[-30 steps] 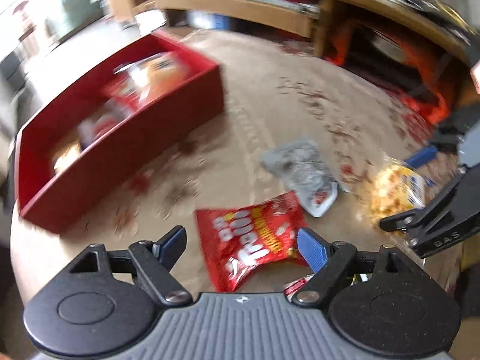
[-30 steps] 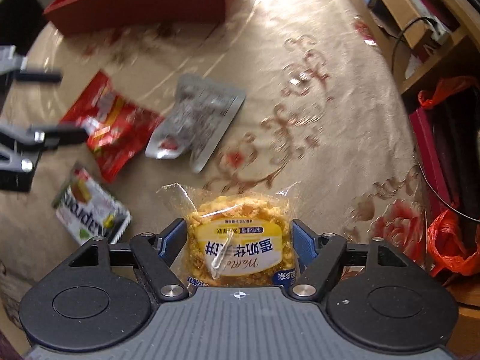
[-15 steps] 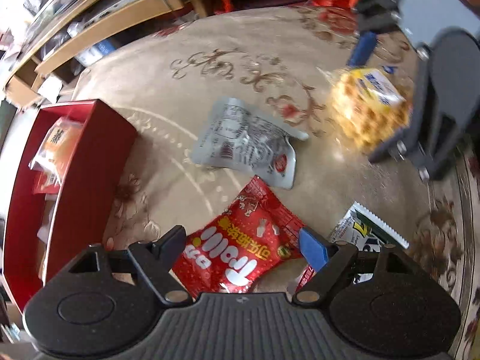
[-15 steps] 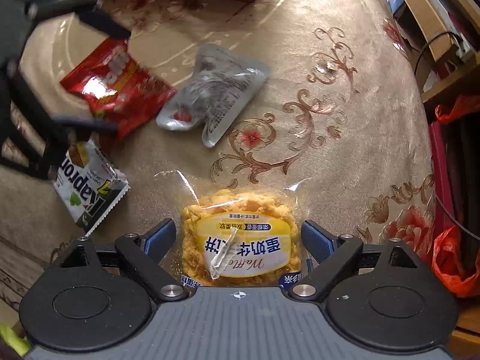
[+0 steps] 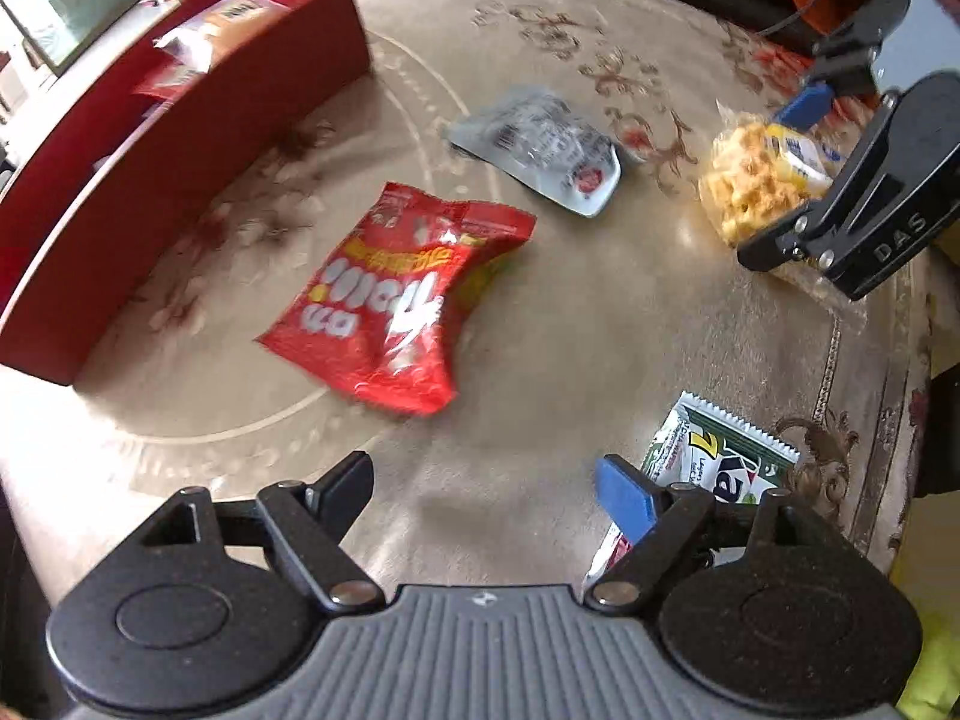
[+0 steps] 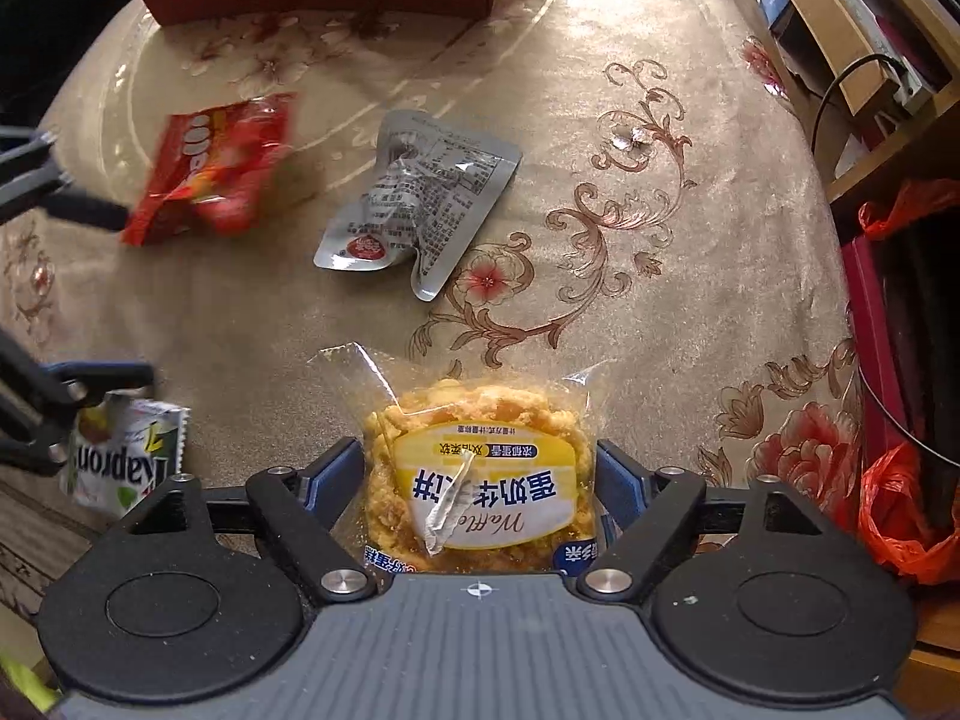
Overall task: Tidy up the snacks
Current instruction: 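Lift the yellow cracker bag with the right gripper while the left lowers toward the red candy bag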
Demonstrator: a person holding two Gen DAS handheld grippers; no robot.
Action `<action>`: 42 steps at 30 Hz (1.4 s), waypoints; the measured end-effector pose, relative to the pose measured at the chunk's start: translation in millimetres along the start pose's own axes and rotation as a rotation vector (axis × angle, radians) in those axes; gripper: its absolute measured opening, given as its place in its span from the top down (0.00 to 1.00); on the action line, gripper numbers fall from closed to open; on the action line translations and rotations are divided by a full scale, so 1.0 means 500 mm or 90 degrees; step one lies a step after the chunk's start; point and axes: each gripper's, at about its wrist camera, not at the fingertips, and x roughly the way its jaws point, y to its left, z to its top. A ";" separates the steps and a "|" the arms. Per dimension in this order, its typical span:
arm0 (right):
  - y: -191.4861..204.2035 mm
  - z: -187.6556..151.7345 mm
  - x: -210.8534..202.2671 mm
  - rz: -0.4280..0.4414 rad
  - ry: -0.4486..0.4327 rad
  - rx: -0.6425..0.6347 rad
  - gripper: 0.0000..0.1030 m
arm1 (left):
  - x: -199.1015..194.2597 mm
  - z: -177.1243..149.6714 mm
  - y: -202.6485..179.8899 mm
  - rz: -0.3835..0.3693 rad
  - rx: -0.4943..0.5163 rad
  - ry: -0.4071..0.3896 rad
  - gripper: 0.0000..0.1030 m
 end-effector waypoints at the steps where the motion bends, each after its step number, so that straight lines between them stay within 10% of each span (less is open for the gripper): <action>1: 0.000 0.000 0.001 0.001 0.001 0.000 0.17 | -0.013 0.003 0.003 0.005 0.000 -0.012 0.23; 7: -0.012 0.006 -0.007 0.023 -0.005 0.015 0.17 | -0.036 0.073 0.028 0.030 0.023 -0.068 0.19; 14: -0.019 0.008 -0.004 0.030 -0.007 0.021 0.17 | 0.060 0.134 0.010 0.036 0.107 -0.017 0.12; 20: -0.016 0.013 -0.016 0.029 -0.020 0.020 0.18 | 0.039 0.081 0.047 -0.017 -0.063 -0.033 0.43; 26: 0.016 0.019 -0.016 0.005 -0.025 0.003 0.19 | 0.019 0.028 0.057 0.025 -0.212 -0.025 0.44; 42: -0.006 -0.003 0.020 -0.008 -0.006 0.041 0.00 | 0.043 0.037 0.052 0.061 -0.232 -0.040 0.09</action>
